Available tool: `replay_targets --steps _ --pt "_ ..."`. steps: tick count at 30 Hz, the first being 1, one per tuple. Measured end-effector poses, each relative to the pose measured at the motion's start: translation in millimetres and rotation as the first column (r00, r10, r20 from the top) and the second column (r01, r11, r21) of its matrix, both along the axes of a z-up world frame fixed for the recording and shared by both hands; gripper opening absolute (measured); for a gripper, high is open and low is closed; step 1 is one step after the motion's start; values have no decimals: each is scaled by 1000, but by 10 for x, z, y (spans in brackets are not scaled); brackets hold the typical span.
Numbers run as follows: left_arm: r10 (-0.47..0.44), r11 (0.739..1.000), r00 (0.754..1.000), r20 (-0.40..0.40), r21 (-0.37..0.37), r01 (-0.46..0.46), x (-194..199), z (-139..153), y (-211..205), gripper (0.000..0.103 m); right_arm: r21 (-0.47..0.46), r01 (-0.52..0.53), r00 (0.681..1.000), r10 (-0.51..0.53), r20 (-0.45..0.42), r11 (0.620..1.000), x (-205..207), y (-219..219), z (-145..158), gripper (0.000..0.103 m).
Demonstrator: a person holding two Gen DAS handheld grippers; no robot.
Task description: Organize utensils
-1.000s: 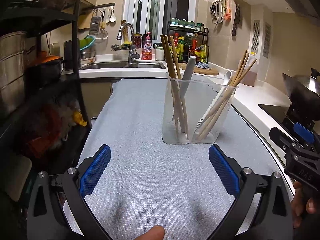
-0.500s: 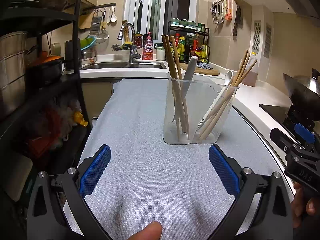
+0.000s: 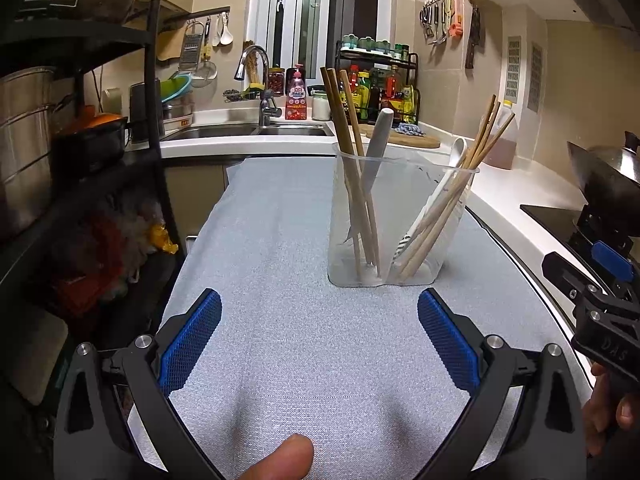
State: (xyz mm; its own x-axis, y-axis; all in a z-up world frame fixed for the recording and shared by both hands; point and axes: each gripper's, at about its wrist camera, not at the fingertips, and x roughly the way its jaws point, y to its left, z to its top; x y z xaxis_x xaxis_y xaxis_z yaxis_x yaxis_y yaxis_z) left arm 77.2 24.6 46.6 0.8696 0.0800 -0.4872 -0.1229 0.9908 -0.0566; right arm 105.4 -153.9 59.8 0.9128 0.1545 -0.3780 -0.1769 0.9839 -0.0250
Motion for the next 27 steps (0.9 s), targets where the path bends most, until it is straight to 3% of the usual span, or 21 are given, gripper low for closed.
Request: replay_targets --steps 27 --pt "-1 1000 1000 31 20 1 -25 16 -27 95 7 1 1000 -1 3 1000 3 -14 -12 98"
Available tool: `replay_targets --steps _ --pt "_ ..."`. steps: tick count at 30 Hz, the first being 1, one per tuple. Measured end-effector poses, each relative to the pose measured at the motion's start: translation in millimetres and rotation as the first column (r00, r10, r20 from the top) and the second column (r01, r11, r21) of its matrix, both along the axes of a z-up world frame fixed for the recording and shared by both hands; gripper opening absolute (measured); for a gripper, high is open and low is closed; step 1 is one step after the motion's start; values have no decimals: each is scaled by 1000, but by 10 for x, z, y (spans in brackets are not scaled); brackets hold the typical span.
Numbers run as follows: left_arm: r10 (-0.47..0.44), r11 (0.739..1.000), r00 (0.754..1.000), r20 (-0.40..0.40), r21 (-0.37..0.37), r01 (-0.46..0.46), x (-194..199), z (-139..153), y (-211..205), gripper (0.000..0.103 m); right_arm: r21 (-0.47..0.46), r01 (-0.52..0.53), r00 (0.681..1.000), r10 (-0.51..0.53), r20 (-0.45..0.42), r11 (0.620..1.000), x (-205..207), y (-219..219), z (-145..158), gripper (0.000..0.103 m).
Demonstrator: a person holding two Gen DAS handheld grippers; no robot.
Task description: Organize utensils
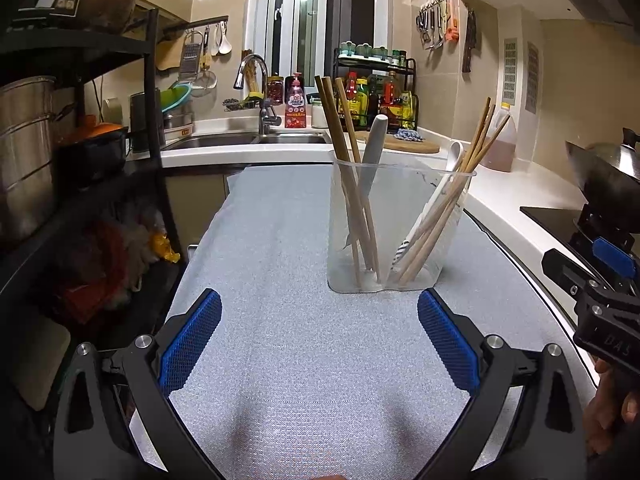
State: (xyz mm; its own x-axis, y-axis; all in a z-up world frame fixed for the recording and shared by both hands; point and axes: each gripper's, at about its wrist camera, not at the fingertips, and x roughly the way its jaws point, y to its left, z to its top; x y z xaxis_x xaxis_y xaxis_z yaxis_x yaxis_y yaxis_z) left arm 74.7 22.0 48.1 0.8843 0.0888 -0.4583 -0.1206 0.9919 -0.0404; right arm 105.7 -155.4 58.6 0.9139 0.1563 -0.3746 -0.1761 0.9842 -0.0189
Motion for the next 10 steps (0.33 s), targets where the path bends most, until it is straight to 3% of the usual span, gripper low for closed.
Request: replay_targets --steps 10 --pt "6 1000 1000 -17 -21 -6 31 0 28 95 -3 0 1000 0 -3 1000 3 -12 4 98"
